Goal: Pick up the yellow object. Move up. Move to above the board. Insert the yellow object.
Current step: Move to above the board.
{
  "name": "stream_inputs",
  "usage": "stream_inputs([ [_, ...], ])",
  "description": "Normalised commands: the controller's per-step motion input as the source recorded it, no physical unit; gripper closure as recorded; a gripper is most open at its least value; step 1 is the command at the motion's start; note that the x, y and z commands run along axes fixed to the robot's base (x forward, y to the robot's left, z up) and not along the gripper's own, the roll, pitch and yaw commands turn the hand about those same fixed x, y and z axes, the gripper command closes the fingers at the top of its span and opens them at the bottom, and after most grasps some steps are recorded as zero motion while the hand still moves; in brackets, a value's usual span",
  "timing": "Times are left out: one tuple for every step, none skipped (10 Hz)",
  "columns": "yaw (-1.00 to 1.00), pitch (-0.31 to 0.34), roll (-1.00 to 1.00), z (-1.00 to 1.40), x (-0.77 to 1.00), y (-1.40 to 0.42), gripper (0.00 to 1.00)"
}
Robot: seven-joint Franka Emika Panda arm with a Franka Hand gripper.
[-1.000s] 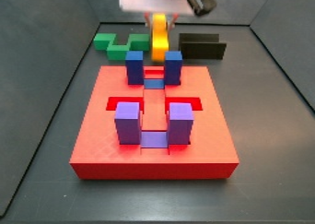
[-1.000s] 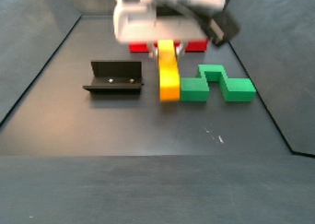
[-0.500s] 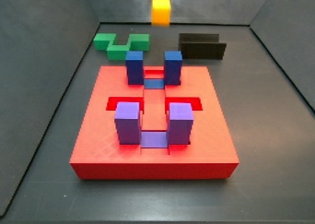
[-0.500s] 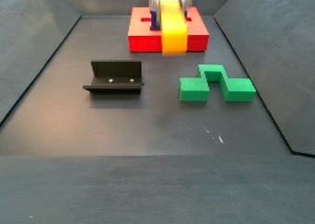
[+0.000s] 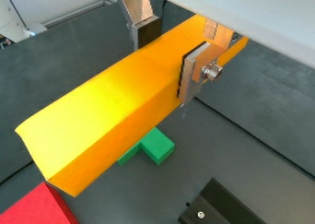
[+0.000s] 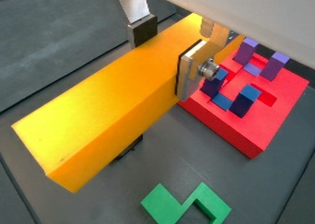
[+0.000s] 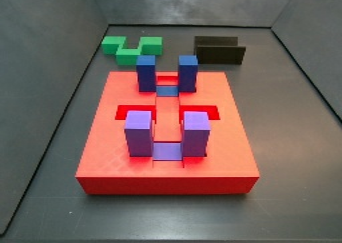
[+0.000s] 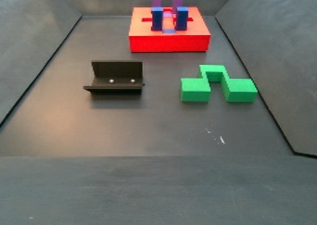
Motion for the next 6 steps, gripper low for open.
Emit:
stream_inputs([
  [-0.16,0.096,0.09,0.22,-0.08,-1.4,1.0],
  [-0.15,0.096,0.09,0.22,-0.09,-1.4,1.0],
  [-0.05,0.061,0.09,0.23,-0.09,-1.4,1.0],
  [-0.02,0.053,0.05,0.23,-0.08,-1.4,1.0],
  [-0.01,0.069,0.02,0.24,-0.07,-1.4,1.0],
  [0.0,0.082,0.02,0.26,-0.07,-1.4,1.0],
])
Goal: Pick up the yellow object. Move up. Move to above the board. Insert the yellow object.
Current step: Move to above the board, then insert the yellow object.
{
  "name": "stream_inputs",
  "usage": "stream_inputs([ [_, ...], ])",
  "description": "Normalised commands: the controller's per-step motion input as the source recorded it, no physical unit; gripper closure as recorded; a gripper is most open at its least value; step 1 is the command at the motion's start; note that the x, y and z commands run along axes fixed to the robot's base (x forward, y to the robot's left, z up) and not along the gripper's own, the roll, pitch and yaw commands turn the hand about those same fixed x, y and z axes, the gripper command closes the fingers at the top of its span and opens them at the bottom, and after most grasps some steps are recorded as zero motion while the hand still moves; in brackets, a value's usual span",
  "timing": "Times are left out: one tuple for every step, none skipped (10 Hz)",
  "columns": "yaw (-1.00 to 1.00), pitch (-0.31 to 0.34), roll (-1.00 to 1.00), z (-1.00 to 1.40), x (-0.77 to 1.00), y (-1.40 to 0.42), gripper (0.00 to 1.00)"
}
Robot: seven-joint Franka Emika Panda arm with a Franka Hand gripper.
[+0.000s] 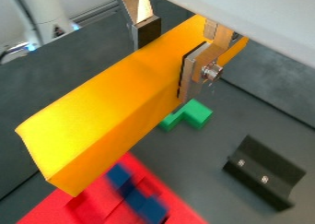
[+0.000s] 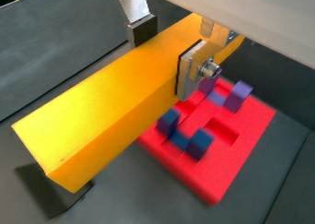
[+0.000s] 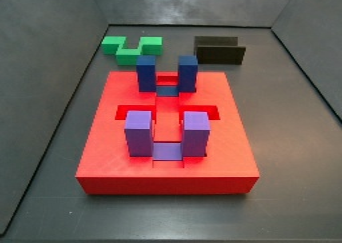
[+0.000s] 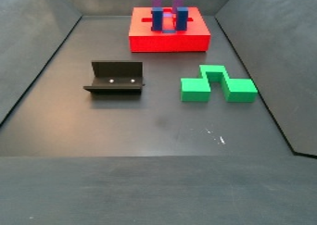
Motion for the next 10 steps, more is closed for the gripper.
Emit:
stream_inputs([
  [0.0,0.091,0.0,0.27,-0.05,-1.4,1.0],
  [0.0,0.103,0.0,0.27,-0.02,-1.4,1.0],
  [0.0,0.129,0.02,0.1,0.05,-0.48,1.0],
  [0.0,0.137,0.02,0.06,0.06,-0.25,1.0],
  [0.0,0.0,-0.01,0.0,0.0,0.0,1.0],
  [0.0,-0.009,-0.03,-0.08,0.0,0.0,1.0],
  [0.0,-0.029,-0.05,-0.15,0.0,0.0,1.0],
  [0.0,-0.05,-0.1,-0.26,0.0,0.0,1.0],
  [0.0,-0.084,-0.14,-0.49,0.0,0.0,1.0],
  [0.0,-0.09,-0.18,-0.6,0.01,0.0,1.0],
])
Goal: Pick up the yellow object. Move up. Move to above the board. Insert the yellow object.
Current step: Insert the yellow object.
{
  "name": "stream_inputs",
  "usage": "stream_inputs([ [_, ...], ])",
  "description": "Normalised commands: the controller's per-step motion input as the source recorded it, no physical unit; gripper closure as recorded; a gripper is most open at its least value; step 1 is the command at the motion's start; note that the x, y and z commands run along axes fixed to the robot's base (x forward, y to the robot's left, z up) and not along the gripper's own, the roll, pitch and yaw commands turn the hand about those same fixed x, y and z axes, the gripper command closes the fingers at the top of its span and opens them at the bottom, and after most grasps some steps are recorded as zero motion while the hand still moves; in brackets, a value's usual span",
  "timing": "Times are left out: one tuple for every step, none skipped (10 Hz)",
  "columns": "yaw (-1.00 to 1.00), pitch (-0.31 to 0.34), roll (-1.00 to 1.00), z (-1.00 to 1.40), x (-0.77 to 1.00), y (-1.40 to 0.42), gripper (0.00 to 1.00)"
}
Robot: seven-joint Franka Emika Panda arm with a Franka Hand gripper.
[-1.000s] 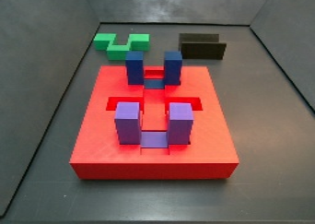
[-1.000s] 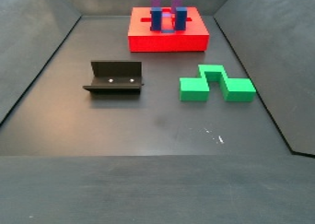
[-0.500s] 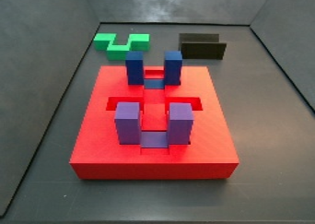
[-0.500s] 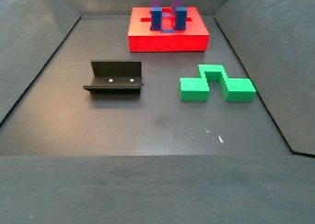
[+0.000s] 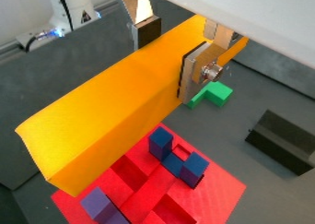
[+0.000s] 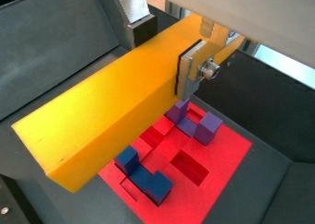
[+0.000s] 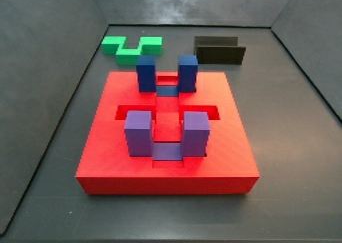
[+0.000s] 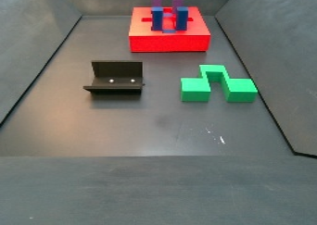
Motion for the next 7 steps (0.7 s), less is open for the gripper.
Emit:
stream_inputs([
  [0.0,-0.084,-0.15,-0.49,0.0,0.0,1.0],
  [0.0,-0.066,-0.14,-0.34,0.0,0.0,1.0],
  [0.0,-0.08,-0.19,-0.47,0.0,0.0,1.0],
  [0.01,-0.094,-0.2,-0.57,0.02,-0.02,1.0],
  [0.15,-0.101,-0.12,-0.66,0.09,-0.09,1.0],
  [0.17,-0.09,-0.11,-0.71,0.12,-0.07,1.0],
  [0.11,-0.083,-0.04,-0.63,0.07,-0.16,1.0],
])
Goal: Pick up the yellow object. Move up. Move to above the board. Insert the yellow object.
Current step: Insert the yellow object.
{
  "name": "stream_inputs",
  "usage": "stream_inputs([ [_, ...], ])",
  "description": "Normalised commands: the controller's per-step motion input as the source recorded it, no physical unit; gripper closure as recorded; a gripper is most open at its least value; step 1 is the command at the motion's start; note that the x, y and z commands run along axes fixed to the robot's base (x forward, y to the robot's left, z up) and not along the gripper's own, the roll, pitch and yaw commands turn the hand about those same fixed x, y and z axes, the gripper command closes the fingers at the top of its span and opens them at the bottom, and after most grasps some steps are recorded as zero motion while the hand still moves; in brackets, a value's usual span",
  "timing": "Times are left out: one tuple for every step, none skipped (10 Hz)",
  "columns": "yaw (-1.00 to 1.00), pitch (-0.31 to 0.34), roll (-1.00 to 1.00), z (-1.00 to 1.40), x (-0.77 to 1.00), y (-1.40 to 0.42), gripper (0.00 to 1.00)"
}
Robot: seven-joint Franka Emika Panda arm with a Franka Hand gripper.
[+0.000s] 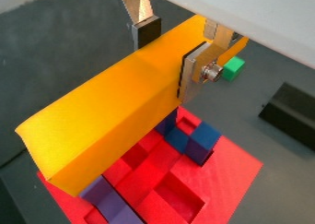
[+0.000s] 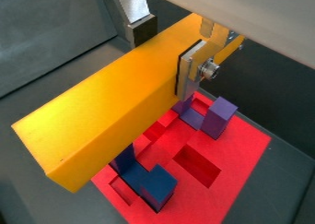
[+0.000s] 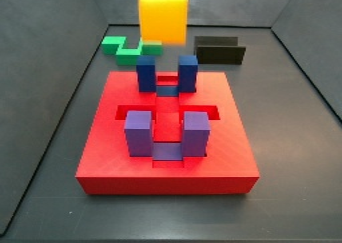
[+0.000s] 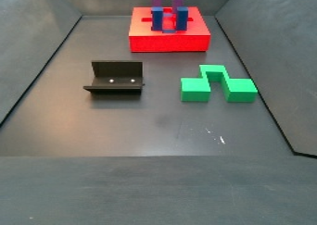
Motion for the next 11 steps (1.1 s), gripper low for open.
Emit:
stream_inputs([
  [0.06,-0.02,0.04,-0.46,0.05,-0.26,1.0],
  [0.02,0.0,0.13,-0.37,0.07,-0.25,1.0],
  [0.0,0.0,0.18,-0.33,0.09,-0.22,1.0],
  [0.0,0.0,0.16,-0.35,0.05,-0.17,1.0],
  [0.0,0.0,0.17,-0.37,0.03,-0.14,1.0],
  [0.0,0.0,0.16,-0.39,0.04,-0.08,1.0],
  [0.03,0.0,0.13,-0.36,0.02,0.0,1.0],
  [0.04,0.0,0.08,-0.29,0.04,0.0,1.0],
  [0.06,0.0,0.07,-0.29,0.04,0.0,1.0],
  [0.07,0.0,0.08,-0.27,0.03,0.0,1.0],
  [0.09,0.0,0.07,-0.26,0.01,0.0,1.0],
])
